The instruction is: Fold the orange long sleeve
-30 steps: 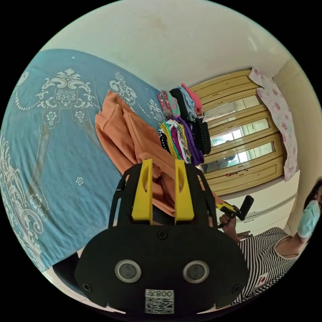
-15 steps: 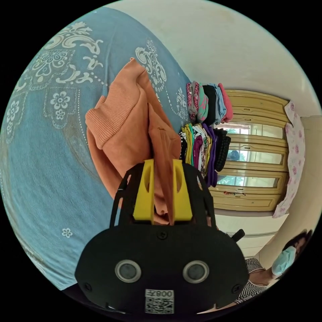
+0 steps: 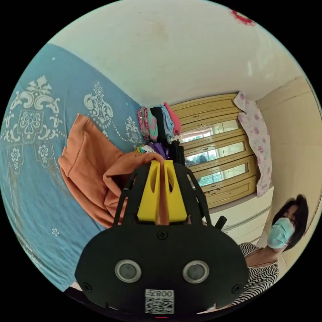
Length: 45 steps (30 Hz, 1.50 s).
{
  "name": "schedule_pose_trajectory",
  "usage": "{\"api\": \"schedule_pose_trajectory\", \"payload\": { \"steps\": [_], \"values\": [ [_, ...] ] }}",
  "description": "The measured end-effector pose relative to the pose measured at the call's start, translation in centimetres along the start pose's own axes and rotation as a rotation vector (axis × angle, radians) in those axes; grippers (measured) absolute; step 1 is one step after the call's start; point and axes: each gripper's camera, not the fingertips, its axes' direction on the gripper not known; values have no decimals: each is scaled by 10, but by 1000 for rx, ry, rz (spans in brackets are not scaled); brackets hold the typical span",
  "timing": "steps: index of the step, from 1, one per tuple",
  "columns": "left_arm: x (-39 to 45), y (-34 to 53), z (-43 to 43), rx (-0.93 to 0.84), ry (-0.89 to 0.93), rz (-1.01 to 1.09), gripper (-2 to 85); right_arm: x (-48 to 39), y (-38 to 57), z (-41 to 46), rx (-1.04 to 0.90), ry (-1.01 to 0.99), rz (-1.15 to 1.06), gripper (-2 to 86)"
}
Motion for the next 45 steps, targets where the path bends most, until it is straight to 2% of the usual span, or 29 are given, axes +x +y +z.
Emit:
{"api": "schedule_pose_trajectory", "payload": {
  "steps": [12, 21, 27, 33, 45],
  "values": [
    [223, 105, -326, 310, -14, 447, 21, -15, -40, -135, 364, 55, -279, 25],
    [388, 226, -497, 498, -164, 786, 26, -39, -66, -214, 545, 49, -423, 23],
    [472, 332, -576, 613, -277, 987, 28, -58, -64, -260, 633, 53, -506, 23],
    [520, 426, -632, 687, -307, 1119, 29, -85, -41, -300, 769, 59, -604, 23],
    [530, 562, -678, 740, -440, 1289, 27, -124, -16, -294, 970, 39, -665, 24]
  ]
}}
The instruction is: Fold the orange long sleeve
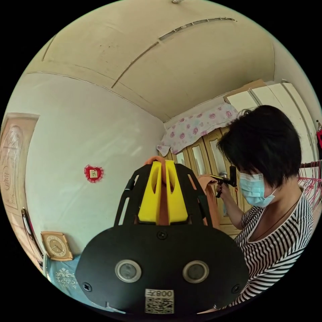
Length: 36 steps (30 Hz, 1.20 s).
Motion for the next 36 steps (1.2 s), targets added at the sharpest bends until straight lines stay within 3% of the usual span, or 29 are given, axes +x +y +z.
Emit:
{"api": "schedule_pose_trajectory", "payload": {
  "steps": [10, 16, 19, 22, 24, 27, 31, 33, 36],
  "values": [
    [-27, 51, -6, -72, -114, 16, 27, -45, -4, 103, 24, 36, -55, 24],
    [-110, 128, 58, -208, -192, -95, 31, -51, -2, 256, -92, 31, -54, 25],
    [-178, 189, 114, -321, -275, -199, 34, -45, 6, 379, -225, 6, -38, 28],
    [-267, 283, 184, -500, -354, -370, 39, -33, 28, 539, -424, -60, 21, 35],
    [-339, 393, 224, -605, -339, -650, 48, -28, 71, 683, -639, -75, 74, 44],
    [-373, 545, 233, -763, -433, -880, 55, -40, 161, 832, -956, -69, 152, 48],
    [-332, 711, 201, -883, -336, -1064, 57, -74, 284, 909, -1181, -3, 208, 18],
    [-277, 802, 164, -984, -291, -1170, 62, -99, 361, 912, -1256, -77, 254, 15],
    [-206, 875, 103, -998, -308, -1318, 76, -126, 450, 884, -1324, -220, 430, 29]
  ]
}}
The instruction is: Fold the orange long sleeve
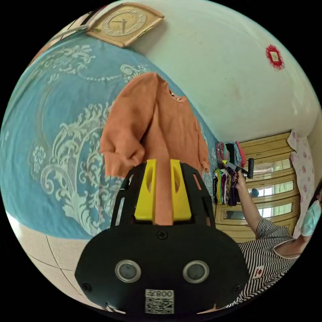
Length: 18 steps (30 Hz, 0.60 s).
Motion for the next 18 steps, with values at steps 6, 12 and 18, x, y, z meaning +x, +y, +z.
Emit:
{"api": "schedule_pose_trajectory", "payload": {
  "steps": [6, 12, 18],
  "values": [
    [-58, 84, 44, 14, -35, -129, 112, -15, 73, 97, -67, -219, 143, 63],
    [-60, 76, 105, 78, -40, -138, 126, -101, 41, 130, 7, -91, 28, 89],
    [-69, 99, 178, 7, -125, -199, 93, -180, 1, 199, -39, 79, -57, 107]
  ]
}}
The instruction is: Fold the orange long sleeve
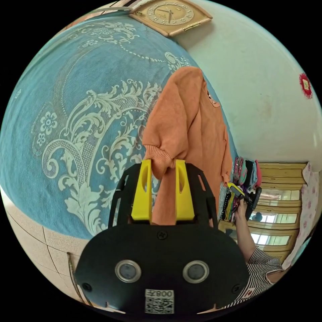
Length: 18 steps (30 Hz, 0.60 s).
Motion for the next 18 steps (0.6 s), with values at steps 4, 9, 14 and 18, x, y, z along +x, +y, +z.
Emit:
{"api": "schedule_pose_trajectory", "payload": {
  "steps": [4, 9, 14, 18],
  "values": [
    [0, 32, 3, 28, 15, 31, 69, -28, -12, 49, -110, 62, 4, 53],
    [11, 45, -84, 237, -16, 110, 43, -32, -12, 13, 8, -8, -9, 21],
    [7, 69, -157, 437, -186, 80, 24, 63, -6, -89, 205, 66, 248, 10],
    [-18, 137, -119, 384, -141, 77, 34, 112, 43, -88, 170, 90, 485, 8]
  ]
}}
